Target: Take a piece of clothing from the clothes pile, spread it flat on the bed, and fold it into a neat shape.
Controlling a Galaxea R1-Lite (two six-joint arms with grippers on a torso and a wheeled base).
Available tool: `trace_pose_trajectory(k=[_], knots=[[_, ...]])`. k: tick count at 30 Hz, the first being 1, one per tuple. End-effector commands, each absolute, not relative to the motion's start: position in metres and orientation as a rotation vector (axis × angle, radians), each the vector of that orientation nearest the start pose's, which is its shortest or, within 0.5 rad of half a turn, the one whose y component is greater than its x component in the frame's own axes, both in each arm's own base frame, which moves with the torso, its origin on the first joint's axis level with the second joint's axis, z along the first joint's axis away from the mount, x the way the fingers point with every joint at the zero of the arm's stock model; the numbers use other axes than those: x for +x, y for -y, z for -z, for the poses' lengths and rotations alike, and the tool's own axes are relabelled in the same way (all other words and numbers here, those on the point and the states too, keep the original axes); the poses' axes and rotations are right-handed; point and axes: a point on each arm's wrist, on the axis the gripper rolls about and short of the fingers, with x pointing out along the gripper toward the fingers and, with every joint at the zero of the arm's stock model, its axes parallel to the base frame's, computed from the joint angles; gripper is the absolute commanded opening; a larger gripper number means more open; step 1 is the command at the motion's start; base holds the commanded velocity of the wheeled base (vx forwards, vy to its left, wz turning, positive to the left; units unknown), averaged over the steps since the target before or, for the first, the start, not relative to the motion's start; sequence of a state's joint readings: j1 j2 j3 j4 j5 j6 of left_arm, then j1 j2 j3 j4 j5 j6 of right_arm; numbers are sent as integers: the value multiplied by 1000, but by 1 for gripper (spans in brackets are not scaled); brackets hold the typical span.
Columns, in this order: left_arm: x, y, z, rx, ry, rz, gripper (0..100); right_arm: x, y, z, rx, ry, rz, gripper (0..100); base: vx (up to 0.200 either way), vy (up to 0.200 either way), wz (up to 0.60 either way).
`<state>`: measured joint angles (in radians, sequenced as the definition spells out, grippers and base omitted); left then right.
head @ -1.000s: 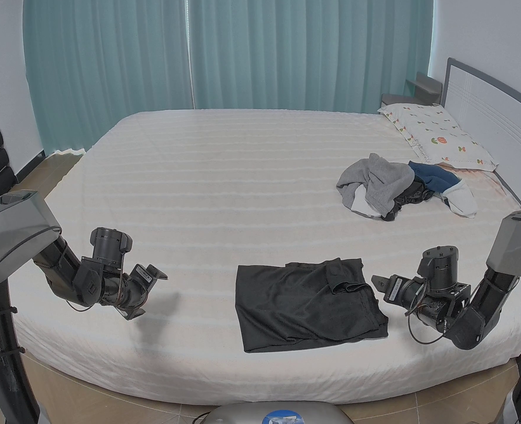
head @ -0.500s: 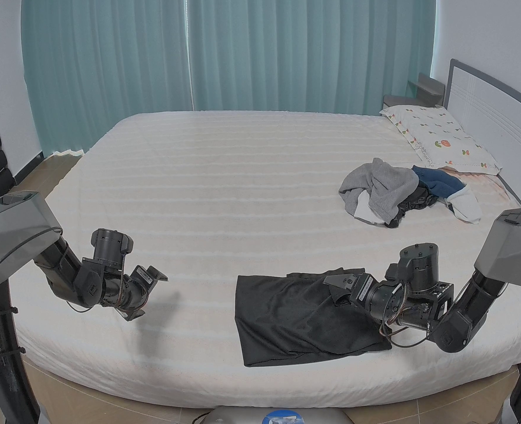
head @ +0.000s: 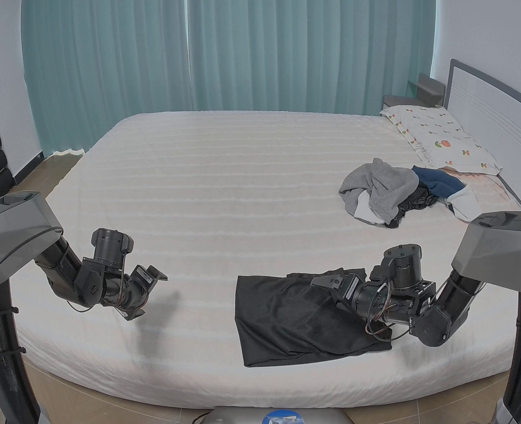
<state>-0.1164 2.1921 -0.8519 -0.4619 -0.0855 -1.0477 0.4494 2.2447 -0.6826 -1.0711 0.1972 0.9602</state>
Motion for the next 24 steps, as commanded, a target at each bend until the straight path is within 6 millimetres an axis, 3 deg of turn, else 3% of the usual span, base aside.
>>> trace_pose_trajectory(k=[1, 10, 12, 16, 17, 24], knots=[[352, 43, -12, -961, -891, -287, 100, 333, -158, 12, 834, -784, -287, 100, 0, 0, 0], [352, 43, -13, -963, -889, -289, 100, 368, -157, 18, 838, -652, -154, 100, 0, 0, 0], [352, 43, -13, -963, -889, -289, 100, 380, -148, 16, 879, -517, -154, 100, 0, 0, 0], [352, 43, -13, -963, -889, -289, 100, 385, -140, 15, 920, -429, -163, 100, 0, 0, 0], [352, 43, -13, -963, -889, -289, 100, 388, -131, 16, 928, -391, -156, 100, 0, 0, 0], [351, 43, -12, -961, -893, -290, 100, 391, -111, 20, 933, -400, -130, 100, 0, 0, 0]])
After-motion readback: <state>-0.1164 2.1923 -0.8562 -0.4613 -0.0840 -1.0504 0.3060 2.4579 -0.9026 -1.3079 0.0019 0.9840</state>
